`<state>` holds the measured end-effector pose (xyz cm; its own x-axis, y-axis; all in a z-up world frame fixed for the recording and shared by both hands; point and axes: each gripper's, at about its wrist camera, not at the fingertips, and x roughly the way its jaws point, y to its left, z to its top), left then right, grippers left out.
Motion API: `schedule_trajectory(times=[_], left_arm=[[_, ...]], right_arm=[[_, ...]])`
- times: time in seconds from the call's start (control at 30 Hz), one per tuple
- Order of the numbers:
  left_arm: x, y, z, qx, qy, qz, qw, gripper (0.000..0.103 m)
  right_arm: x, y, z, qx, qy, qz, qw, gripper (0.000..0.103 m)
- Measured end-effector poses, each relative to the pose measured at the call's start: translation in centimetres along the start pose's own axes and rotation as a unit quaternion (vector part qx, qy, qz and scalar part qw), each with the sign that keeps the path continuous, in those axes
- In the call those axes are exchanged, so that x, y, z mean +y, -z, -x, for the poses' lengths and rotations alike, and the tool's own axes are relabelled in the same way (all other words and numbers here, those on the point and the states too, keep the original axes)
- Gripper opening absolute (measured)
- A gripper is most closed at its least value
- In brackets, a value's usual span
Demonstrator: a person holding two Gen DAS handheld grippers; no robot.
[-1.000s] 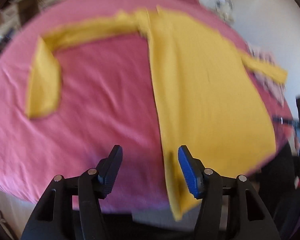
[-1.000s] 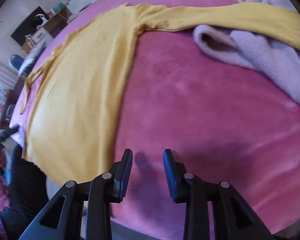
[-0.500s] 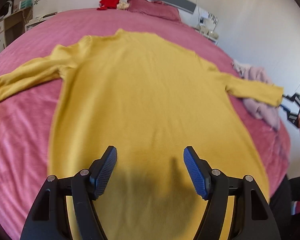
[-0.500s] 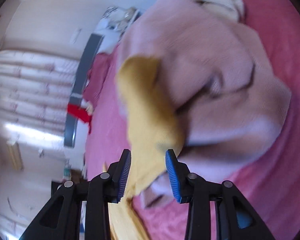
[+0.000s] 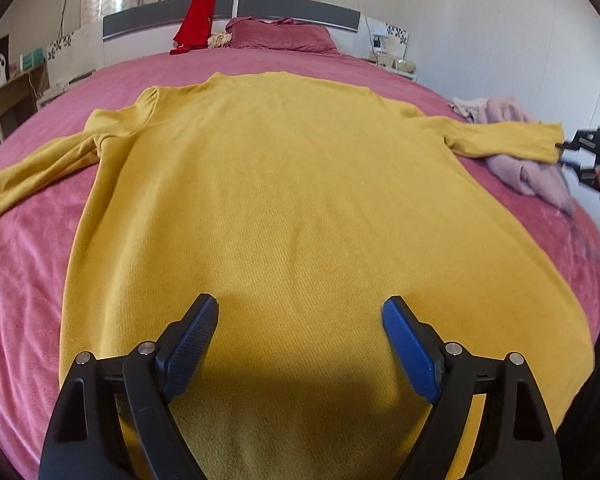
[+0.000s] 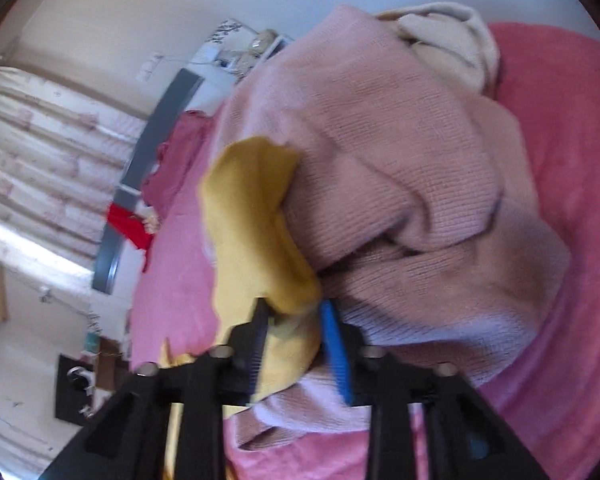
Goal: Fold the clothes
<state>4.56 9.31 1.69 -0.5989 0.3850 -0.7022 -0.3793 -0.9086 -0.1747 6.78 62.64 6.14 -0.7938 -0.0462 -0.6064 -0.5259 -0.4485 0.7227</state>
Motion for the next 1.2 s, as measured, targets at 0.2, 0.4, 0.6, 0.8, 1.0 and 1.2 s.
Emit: schedule_trajectory(times=[0.2, 0.4, 0.6, 0.8, 1.0, 1.2], left_arm=[[1.0, -0.2, 0.2, -0.01, 0.03, 0.028, 0.9991, 0.086], [1.1, -0.2, 0.2, -0.009, 0.036, 0.033, 0.9988, 0.086], [1.0, -0.6, 0.1, -0.001, 0.032, 0.033, 0.9989, 0.086], [0.9, -2.7, 2.5, -0.028, 0.005, 0.035, 0.999, 0.086], [5.4, -4.0, 6.6, -0.072, -0.01, 0.086, 0.9936, 0.086], [7.7, -8.2, 3.8, -0.072, -0.033, 0.116, 0.9901, 0.086]], right_arm=[[0.3, -0.6, 1.0, 0.007, 0.011, 0.035, 0.999, 0.039], [2.3, -0.4, 0.9, 0.003, -0.014, 0.081, 0.997, 0.011], [11.1, 4.6, 0.4, -0.013, -0.017, 0.164, 0.986, 0.008], [26.2, 16.4, -5.1, 0.01, -0.074, 0.323, 0.943, 0.008], [36.6, 29.6, -11.6, 0.091, -0.12, 0.453, 0.879, 0.017], [36.0, 43.9, -17.9, 0.267, -0.149, 0.514, 0.801, 0.024]])
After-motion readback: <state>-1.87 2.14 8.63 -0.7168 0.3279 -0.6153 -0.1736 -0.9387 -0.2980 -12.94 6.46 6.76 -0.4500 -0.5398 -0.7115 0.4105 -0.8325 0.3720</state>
